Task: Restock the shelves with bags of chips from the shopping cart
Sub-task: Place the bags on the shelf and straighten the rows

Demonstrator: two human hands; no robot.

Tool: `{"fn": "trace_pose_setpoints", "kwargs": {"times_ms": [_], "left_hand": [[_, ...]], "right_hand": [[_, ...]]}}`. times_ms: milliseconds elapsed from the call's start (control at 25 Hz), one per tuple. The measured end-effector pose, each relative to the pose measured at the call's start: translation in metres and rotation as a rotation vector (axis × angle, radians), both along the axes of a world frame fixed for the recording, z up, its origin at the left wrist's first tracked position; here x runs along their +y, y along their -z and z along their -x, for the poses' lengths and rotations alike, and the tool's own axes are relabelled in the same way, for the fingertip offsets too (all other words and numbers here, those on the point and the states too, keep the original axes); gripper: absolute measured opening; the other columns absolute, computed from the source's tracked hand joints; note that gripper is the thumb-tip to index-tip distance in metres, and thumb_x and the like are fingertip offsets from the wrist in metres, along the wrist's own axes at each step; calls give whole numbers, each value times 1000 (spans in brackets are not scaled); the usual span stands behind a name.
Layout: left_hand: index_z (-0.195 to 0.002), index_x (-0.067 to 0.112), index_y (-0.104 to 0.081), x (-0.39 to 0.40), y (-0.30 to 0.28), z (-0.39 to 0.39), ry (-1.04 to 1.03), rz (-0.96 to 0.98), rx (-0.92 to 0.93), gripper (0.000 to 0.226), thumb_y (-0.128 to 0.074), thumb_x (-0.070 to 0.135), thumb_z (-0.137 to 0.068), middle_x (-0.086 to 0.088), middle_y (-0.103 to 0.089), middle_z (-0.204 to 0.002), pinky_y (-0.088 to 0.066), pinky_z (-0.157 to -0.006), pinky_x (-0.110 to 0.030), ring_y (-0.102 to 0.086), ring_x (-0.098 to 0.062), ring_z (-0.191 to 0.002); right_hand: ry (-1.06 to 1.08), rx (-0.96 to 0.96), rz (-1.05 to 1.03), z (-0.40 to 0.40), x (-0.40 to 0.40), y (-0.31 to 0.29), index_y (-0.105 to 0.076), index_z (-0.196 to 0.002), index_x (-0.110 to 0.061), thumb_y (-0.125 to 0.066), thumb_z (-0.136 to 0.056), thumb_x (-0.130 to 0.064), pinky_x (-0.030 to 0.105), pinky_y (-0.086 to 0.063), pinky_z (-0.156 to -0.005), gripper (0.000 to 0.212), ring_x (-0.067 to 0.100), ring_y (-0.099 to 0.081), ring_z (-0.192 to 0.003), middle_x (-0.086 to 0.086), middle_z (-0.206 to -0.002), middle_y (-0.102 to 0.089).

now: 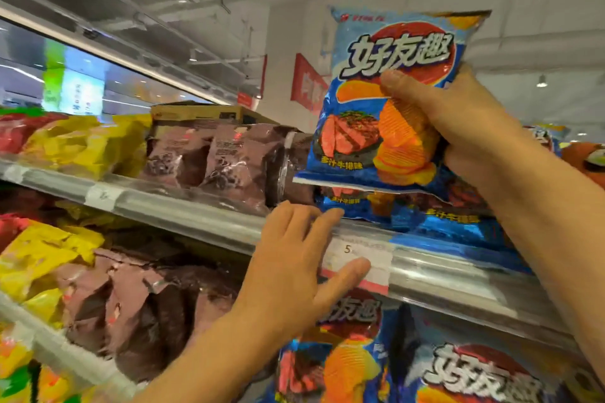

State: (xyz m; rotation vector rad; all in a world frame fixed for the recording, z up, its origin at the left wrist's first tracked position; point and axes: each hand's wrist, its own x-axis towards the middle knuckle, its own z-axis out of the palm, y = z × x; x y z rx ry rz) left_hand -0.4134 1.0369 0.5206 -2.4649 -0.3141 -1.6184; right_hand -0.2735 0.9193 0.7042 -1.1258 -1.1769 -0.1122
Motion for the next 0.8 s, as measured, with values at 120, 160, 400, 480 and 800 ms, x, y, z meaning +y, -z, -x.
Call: {"fn": "trace_pose_setpoints", "kwargs": {"times_ms": [120,160,400,480,800], "left_hand": [[-133,10,-63,4,7,-8,63,-26,-97,68,-39,63,-98,-7,-59,-112,-39,-100,-43,-50,-28,-107],[-134,13,-62,4,7,-8,84,-20,-100,66,-39,63,-98,-5,-59,-115,-39,-103,-46,-52,-28,-109],[-142,20,-56,9,24,-3,248,-15,-104,58,-47,52,-96,-8,-55,-142,-24,-115,-60,-43,-32,-139],[-145,20,-52,10,27,2,268,-31,-74,59,-47,50,-96,-10,-44,-152,-20,-116,-59,-34,-34,-146],[-158,32,-23,23,-30,23,411,227,90,71,-33,64,-96,-1,-9,-167,-20,-125,-46,-6,-25,-155]], "right_hand": [[55,13,81,11,10,6,-63,-131,-20,-76,-87,-25,23,-59,-63,46,10,-76,-84,-2,-107,-77],[68,19,110,14,14,8,-66,-128,-19,-74,-88,-25,23,-58,-61,41,10,-75,-78,-2,-101,-78],[114,191,169,26,30,25,-66,-129,-15,-72,-90,-28,43,-63,-82,41,26,-76,-96,8,-106,-78],[195,196,220,25,30,30,-66,-127,-17,-76,-87,-26,48,-59,-92,42,29,-73,-105,9,-114,-76],[289,276,433,29,18,33,-60,-132,-12,-84,-77,-32,37,-63,-69,62,25,-77,-88,10,-107,-77]]}}
